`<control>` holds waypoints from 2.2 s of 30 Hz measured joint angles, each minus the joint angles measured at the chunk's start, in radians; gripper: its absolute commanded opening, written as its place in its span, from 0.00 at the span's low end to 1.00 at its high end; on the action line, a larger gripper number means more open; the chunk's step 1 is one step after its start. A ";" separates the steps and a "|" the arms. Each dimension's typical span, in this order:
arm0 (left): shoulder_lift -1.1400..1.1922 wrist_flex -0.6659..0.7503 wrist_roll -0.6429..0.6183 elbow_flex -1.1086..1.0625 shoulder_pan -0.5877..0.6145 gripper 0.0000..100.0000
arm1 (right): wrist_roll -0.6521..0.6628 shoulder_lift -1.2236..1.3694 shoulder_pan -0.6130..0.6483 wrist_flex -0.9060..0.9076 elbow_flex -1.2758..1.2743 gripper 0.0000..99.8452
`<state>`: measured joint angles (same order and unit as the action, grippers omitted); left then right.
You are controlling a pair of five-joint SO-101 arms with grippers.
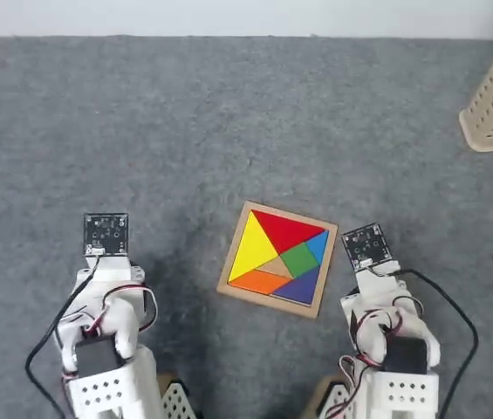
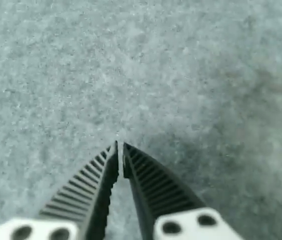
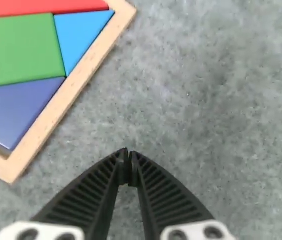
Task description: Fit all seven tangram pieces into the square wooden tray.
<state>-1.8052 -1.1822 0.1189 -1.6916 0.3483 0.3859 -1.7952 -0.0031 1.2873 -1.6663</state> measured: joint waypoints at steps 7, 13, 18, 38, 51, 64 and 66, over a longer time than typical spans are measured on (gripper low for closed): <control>0.000 -0.002 0.000 0.000 0.000 0.01 | 0.000 0.000 0.000 0.008 0.000 0.01; 0.000 -0.002 0.000 0.000 0.000 0.01 | 0.000 0.000 0.000 0.008 0.000 0.01; 0.000 -0.002 -0.002 0.000 -0.025 0.01 | 0.000 0.000 0.000 0.008 0.000 0.01; 0.000 -0.002 0.000 0.000 -0.454 0.01 | 0.000 -0.002 0.034 0.008 0.000 0.01; 0.000 -0.002 0.000 0.000 -0.454 0.01 | 0.000 -0.002 0.037 0.008 0.000 0.01; 0.000 -0.002 0.000 0.000 -0.454 0.01 | 0.000 -0.005 0.037 0.008 0.000 0.01; 0.000 -0.002 0.000 0.000 -0.454 0.01 | 0.000 -0.005 0.037 0.008 0.000 0.01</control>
<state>-1.8052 -1.1838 0.1189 -1.6916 -0.1059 0.3859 -1.7998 0.0338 1.2950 -1.6663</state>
